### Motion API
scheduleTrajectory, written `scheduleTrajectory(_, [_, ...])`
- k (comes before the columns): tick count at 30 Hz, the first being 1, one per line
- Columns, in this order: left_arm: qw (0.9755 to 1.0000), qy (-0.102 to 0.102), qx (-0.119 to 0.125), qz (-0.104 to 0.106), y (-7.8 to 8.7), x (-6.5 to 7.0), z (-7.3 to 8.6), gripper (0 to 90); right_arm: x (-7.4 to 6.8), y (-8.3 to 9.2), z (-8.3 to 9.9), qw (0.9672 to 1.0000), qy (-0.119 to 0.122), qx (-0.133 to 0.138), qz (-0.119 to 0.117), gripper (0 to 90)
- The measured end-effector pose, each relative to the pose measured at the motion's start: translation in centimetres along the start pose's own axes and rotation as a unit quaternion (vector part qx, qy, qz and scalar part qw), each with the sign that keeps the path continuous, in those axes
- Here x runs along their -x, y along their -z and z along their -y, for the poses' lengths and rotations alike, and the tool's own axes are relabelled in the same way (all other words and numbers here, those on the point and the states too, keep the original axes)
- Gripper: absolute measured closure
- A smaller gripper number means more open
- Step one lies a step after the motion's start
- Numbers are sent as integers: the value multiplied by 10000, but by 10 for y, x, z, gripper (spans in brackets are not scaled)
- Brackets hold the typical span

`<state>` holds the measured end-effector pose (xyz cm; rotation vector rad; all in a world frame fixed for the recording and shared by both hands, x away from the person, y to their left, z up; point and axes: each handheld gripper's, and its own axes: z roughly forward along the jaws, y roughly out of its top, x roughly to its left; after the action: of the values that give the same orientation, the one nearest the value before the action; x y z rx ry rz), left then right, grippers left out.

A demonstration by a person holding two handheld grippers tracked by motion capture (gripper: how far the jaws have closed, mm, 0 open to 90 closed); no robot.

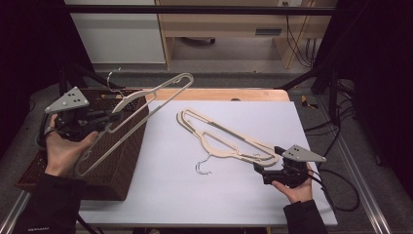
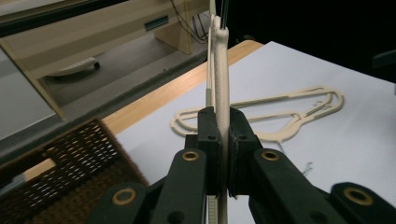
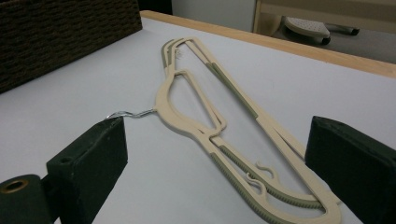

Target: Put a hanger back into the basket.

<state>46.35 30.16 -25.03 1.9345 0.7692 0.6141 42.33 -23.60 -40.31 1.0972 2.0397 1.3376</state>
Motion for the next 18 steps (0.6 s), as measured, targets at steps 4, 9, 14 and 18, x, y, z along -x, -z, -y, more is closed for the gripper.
scheduleTrajectory(4, [9999, 34, -3, -117, 4, -14, 8, 860, 0, -1, 0, 10000, 5, -21, -1, 59])
scheduleTrajectory(9, [9995, 154, -72, -256, 11, -35, 20, 860, 0, -2, 1, 10000, 28, -66, 3, 57])
scheduleTrajectory(14, [9986, 178, -199, -452, 17, -58, 31, 860, 0, -4, 1, 10000, 20, -91, 7, 58])
scheduleTrajectory(18, [9977, 286, -218, -569, 21, -70, 40, 860, -1, -3, 1, 10000, 17, -87, -1, 58])
